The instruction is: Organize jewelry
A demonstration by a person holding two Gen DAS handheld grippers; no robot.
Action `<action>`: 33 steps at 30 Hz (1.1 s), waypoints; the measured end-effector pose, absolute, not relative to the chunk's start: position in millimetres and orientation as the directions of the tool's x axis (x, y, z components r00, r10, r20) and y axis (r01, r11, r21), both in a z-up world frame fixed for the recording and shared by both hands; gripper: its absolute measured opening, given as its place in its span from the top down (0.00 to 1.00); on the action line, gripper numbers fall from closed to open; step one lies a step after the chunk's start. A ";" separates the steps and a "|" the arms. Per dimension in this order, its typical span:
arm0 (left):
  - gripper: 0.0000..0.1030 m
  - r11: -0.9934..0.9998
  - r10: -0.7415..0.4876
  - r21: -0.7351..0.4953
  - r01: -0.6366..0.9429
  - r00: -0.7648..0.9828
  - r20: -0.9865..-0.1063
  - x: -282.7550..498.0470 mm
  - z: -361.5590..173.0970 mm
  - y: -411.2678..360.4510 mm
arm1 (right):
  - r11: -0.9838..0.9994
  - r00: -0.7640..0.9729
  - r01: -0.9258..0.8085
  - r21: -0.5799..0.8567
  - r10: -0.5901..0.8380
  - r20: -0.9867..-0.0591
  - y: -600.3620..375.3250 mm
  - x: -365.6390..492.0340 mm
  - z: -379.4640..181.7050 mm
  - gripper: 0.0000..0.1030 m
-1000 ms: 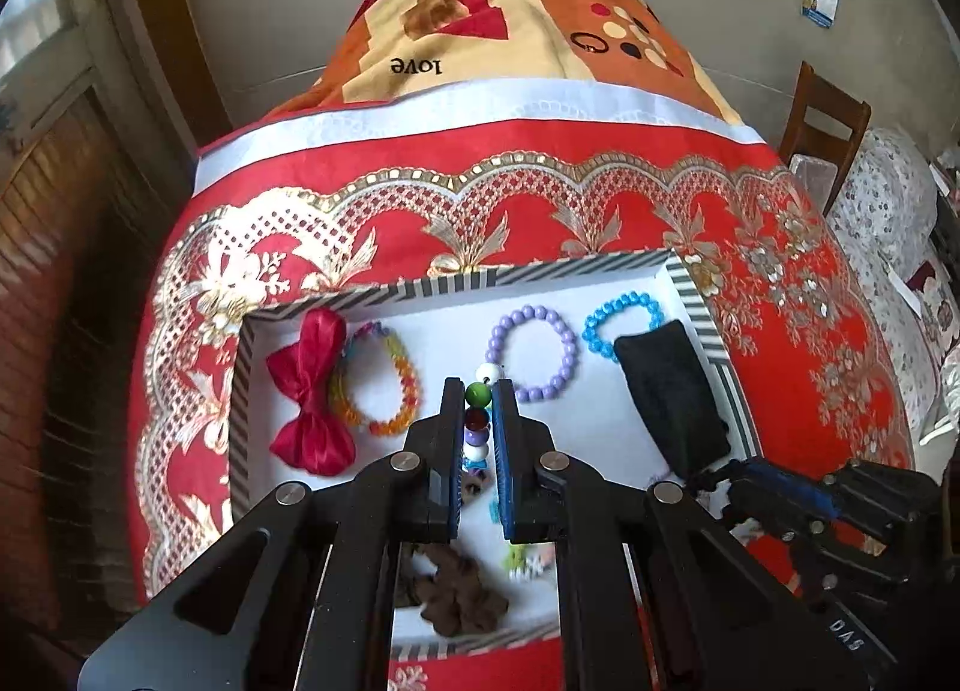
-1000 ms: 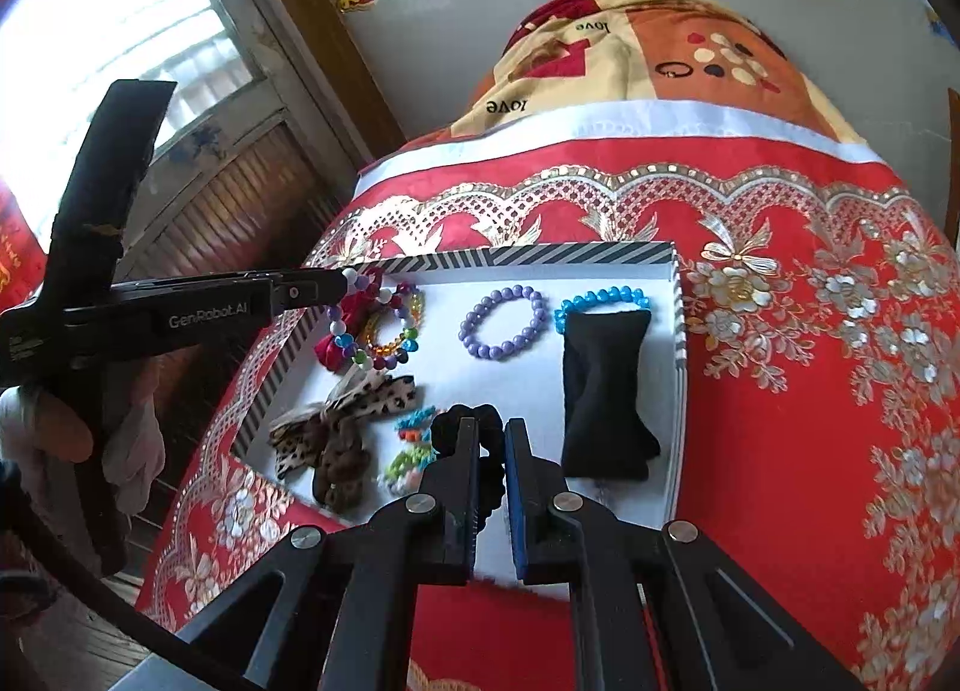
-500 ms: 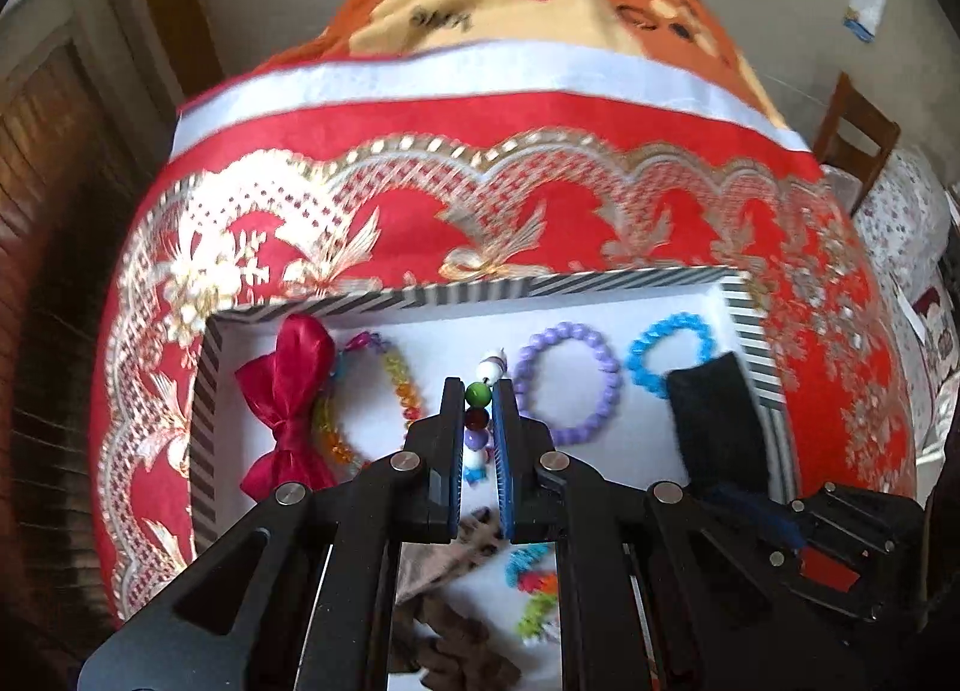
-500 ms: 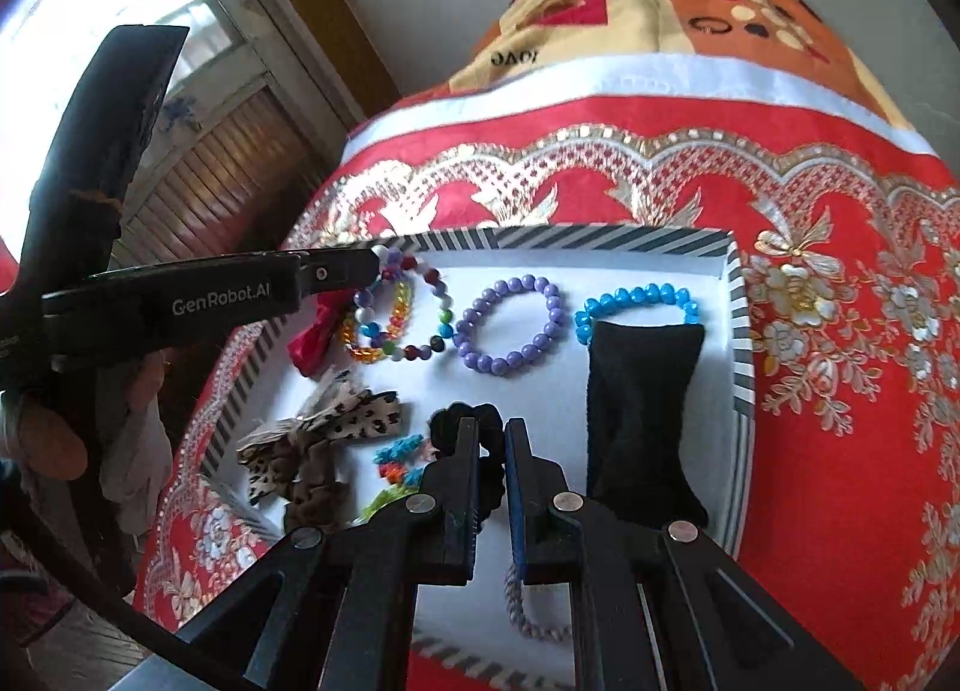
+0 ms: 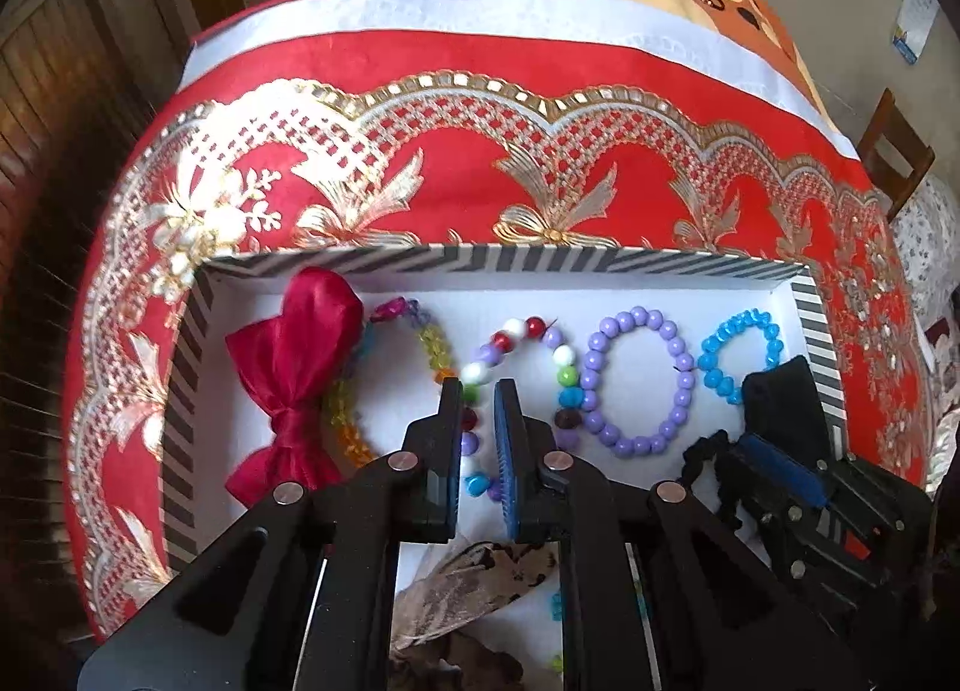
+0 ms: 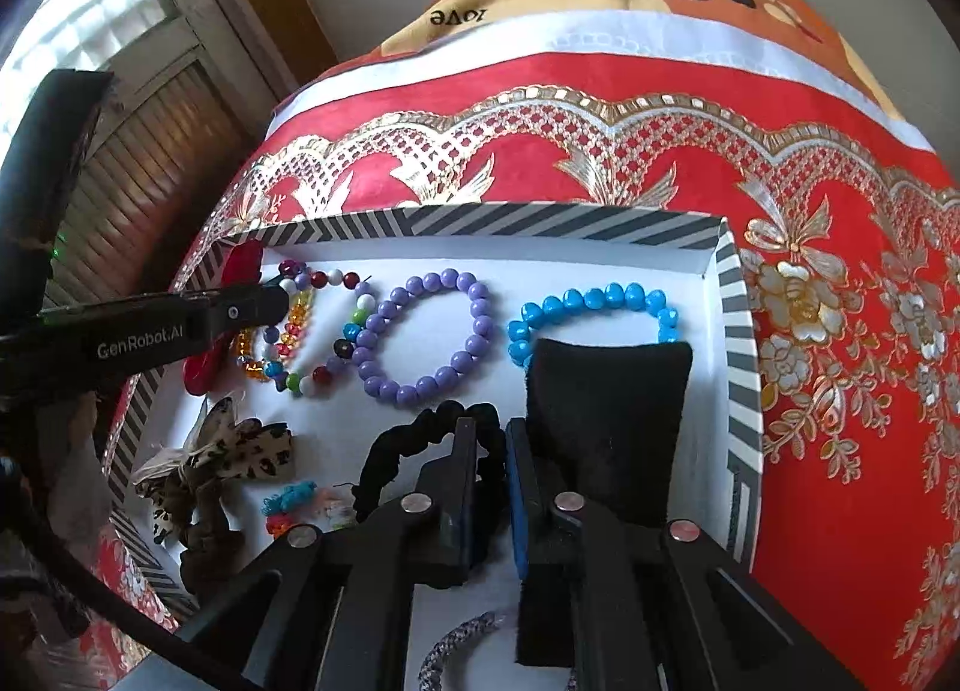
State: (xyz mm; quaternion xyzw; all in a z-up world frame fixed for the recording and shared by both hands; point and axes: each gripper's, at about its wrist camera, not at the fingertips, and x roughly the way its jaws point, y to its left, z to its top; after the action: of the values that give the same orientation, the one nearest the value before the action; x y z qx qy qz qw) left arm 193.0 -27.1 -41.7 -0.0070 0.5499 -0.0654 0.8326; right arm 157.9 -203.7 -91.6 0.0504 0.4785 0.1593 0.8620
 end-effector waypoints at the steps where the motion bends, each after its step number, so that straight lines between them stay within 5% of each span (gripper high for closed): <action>1: 0.82 0.991 -0.121 -0.090 0.100 0.385 -0.915 192.9 -41.2 -27.4 | 0.942 0.497 -0.227 0.247 0.330 -0.803 -204.4 156.4 -90.0 0.78; 2: 0.74 0.991 -0.120 -0.090 0.094 0.389 -0.913 191.4 -40.5 -26.8 | 0.940 0.501 -0.227 0.256 0.338 -0.796 -205.2 154.6 -88.0 0.71; 7: 0.67 0.992 -0.118 -0.089 0.088 0.418 -0.901 181.0 -30.4 -25.1 | 0.931 0.511 -0.229 0.285 0.364 -0.778 -208.9 138.1 -77.9 0.71; 19: 0.67 0.996 -0.088 -0.071 0.052 0.462 -0.882 118.0 -10.2 -24.4 | 0.947 0.576 -0.169 0.274 0.321 -0.752 -220.1 82.8 -48.8 0.70; 24: 0.67 0.998 -0.058 -0.042 0.042 0.495 -0.867 83.7 2.6 -20.4 | 0.955 0.600 -0.141 0.263 0.293 -0.744 -223.2 63.5 -36.2 0.58; 33: 0.67 0.999 -0.021 -0.004 0.034 0.524 -0.851 38.0 14.9 -24.5 | 0.957 0.626 -0.153 0.245 0.286 -0.726 -219.2 33.2 -22.6 0.58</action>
State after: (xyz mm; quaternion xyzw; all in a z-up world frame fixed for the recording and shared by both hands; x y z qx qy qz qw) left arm 38.0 -24.5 14.9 0.0066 0.4876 -0.0155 0.8729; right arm 33.2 -219.2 -22.6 0.0799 0.4150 0.1221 0.8981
